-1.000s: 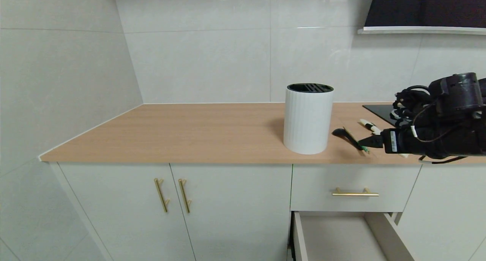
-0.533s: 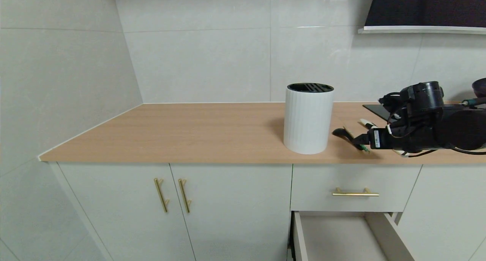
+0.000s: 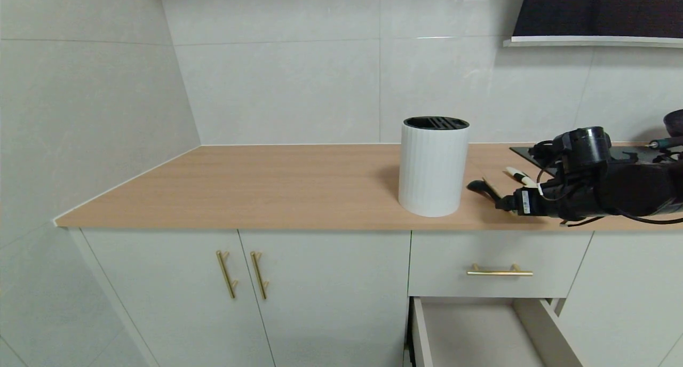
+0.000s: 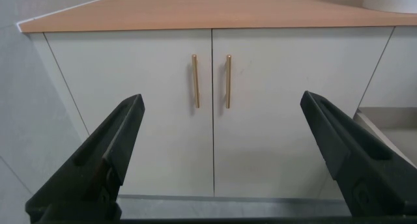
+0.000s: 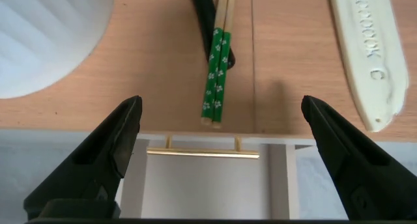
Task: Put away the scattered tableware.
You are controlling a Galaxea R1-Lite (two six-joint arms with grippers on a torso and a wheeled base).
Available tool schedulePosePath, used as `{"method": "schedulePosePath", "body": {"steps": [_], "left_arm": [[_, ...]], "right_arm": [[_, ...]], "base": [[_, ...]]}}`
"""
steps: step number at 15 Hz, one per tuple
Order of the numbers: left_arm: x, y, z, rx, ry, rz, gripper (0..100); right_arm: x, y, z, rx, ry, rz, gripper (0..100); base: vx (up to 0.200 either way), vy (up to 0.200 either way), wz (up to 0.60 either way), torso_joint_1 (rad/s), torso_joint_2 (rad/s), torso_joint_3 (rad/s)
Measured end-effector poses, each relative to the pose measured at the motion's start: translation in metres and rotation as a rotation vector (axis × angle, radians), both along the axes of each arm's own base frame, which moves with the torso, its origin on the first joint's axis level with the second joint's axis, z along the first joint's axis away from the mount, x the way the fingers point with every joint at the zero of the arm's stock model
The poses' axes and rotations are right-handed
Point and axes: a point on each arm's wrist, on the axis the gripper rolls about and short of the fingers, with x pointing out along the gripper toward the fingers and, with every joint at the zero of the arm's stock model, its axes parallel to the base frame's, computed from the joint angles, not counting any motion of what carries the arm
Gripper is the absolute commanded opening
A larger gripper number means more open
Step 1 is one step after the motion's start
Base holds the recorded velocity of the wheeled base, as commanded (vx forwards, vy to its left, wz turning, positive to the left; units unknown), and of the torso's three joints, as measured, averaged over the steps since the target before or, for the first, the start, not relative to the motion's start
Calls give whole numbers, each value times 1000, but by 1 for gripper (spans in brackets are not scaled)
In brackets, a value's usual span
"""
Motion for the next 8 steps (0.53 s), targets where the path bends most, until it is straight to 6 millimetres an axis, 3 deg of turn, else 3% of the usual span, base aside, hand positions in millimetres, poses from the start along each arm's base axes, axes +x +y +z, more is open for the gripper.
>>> {"method": "schedulePosePath", "body": {"steps": [8], "left_arm": [[0,0,0,0,0,0,100]], "right_arm": [[12,2,-16,-17,-14,-27,100]], "base": [[0,0,0,0,0,0]]}}
